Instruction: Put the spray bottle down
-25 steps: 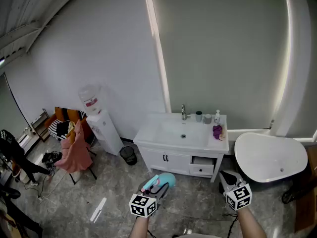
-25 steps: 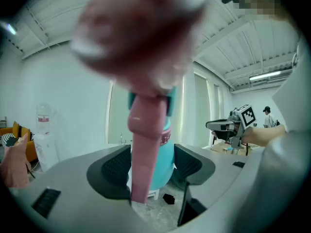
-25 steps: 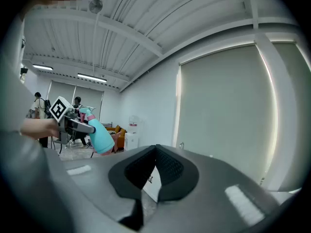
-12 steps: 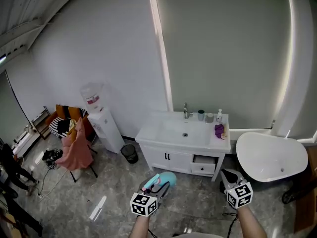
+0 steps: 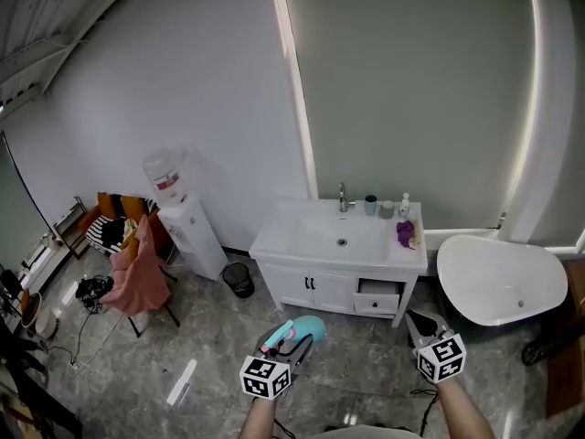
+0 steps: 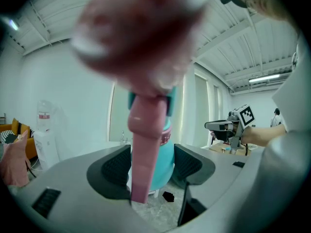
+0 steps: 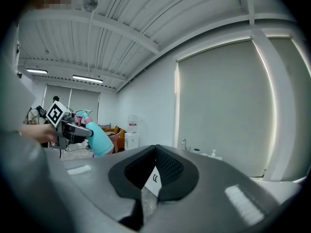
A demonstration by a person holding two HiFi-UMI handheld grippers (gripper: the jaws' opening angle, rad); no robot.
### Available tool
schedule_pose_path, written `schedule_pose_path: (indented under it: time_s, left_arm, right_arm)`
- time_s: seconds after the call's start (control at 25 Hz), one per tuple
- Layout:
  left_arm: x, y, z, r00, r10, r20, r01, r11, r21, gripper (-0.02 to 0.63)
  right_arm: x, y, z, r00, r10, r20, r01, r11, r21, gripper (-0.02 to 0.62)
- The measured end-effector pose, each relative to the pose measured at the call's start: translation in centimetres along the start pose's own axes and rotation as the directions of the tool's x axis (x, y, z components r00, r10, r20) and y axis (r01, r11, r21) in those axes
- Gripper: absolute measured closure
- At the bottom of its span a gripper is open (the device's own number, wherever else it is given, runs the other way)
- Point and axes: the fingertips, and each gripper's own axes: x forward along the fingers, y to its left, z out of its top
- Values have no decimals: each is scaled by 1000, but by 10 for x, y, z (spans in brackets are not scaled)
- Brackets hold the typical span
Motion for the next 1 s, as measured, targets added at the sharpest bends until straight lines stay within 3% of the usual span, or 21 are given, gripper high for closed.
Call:
schedule_pose_path:
  time_s: [0.56,1.0]
  left_arm:
    - [-15,42,-18,999,-41,-17,41,999,3,324]
    - [17,70,-17,999,-38,-29,38,999,3,324]
  right_arm:
    - [23,47,-16,1000,-21,-22,21,1000,0,584]
    - [65,31,-19,999,-14,-32,14,1000,1,584]
